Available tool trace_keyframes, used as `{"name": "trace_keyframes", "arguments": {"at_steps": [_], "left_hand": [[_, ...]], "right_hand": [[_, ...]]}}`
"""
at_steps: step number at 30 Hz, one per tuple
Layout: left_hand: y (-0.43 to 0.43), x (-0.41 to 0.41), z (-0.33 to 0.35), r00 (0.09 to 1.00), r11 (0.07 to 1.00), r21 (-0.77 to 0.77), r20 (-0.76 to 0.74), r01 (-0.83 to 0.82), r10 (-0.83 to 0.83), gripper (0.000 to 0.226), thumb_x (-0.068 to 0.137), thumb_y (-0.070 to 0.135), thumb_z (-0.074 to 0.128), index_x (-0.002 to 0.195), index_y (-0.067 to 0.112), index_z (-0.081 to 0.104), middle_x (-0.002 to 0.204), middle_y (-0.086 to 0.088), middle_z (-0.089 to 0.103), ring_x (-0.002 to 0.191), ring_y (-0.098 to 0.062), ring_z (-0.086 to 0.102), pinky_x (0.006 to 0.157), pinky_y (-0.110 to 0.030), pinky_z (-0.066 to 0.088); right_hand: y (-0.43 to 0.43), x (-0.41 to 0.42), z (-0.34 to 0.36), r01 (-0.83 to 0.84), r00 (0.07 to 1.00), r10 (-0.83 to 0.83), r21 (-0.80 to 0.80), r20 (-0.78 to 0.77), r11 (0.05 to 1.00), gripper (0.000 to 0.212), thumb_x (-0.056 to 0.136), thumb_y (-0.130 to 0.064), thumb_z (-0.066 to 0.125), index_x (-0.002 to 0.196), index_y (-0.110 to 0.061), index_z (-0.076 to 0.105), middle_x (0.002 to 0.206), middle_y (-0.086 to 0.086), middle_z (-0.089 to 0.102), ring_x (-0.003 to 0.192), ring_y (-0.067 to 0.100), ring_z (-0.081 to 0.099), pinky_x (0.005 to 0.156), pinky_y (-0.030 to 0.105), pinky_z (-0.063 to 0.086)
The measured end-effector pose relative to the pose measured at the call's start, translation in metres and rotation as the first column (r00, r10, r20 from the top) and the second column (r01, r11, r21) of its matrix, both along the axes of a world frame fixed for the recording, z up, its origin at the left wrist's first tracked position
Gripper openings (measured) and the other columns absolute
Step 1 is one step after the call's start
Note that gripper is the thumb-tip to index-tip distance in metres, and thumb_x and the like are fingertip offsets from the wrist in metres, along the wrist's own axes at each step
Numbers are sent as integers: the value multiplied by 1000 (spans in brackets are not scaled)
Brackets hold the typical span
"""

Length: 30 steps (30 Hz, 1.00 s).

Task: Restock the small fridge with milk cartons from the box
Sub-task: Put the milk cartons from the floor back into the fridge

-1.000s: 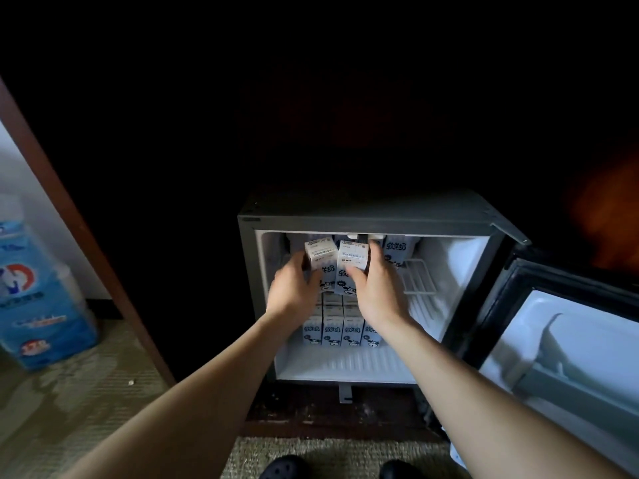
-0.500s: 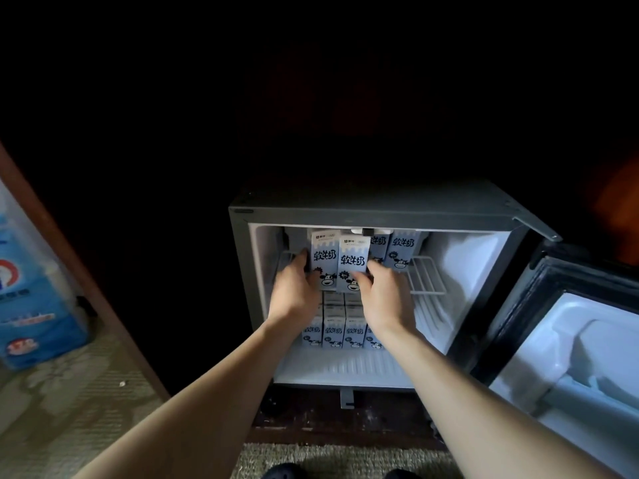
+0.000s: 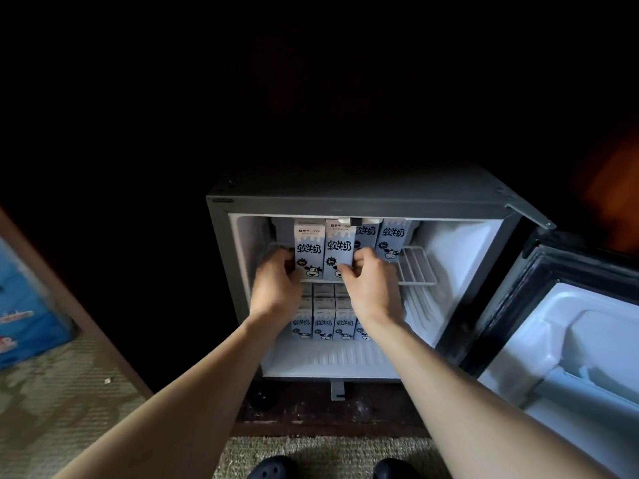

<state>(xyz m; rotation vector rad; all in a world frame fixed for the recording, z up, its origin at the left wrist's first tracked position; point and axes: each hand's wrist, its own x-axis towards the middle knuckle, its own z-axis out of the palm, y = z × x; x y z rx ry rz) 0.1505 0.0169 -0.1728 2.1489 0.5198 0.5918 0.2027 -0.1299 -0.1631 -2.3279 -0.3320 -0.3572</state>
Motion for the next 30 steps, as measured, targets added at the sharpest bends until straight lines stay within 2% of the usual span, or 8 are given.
{"name": "trace_keyframes", "arguments": {"at_steps": [3,8,14,17,21,25,27,30], "left_hand": [[-1,0,0,1000,1000,-3,13,-12,12,9,93,23,66,101,19,65,99,3,70,88,-17,65,77,-32,54],[-8,0,0,998,997,-44,4,-65,65,17,91,35,69,94,20,61,87,6,67,79,-15,62,68,-28,48],[-5,1,-1,998,996,-59,-4,-62,62,10,90,28,71,94,24,63,88,8,68,82,-17,66,74,-31,54],[-5,1,2,998,995,-79,-13,-64,63,10,90,26,71,98,22,66,86,10,66,82,-16,65,75,-28,52],[-3,1,4,999,996,-81,-22,-40,38,9,89,26,71,93,27,62,84,11,66,81,-15,65,76,-31,55],[-5,-2,7,999,998,-66,-40,-11,9,6,92,24,65,97,24,62,86,10,66,79,-14,63,70,-27,52],[-6,-8,14,991,997,-45,-119,63,-68,5,92,20,61,98,20,63,89,7,67,79,-13,62,60,-22,46],[-5,-26,30,909,968,10,-345,251,-232,15,92,15,62,106,17,58,98,-1,64,77,-11,60,54,-19,41]], "right_hand": [[0,3,-5,-9,1000,9,7,13,1000,19,90,-23,73,101,-12,63,94,0,73,79,13,69,67,24,56],[1,4,-10,-7,1000,7,2,7,1000,18,90,-19,73,100,-11,60,94,1,71,79,14,67,65,24,53],[-3,4,-13,-30,1000,30,-33,-3,999,17,92,-23,71,97,-12,60,90,-3,67,72,9,59,56,12,39],[-5,5,-14,-43,999,43,-27,1,999,17,91,-24,72,95,-10,63,89,-2,67,72,8,59,60,13,42],[-6,7,-16,-69,998,69,-15,-1,997,17,90,-24,74,92,-9,66,86,-2,68,71,9,61,59,8,37],[-8,5,-12,-89,996,89,-35,-24,995,16,91,-23,72,91,-8,67,88,1,69,72,9,62,66,18,51],[-12,-5,-2,-147,985,138,-84,-102,986,20,92,-22,70,100,-4,67,103,6,67,81,11,62,84,23,55],[-21,-29,17,-323,918,235,-259,-321,910,45,95,-28,65,130,-1,56,143,10,48,118,20,57,100,20,40]]}}
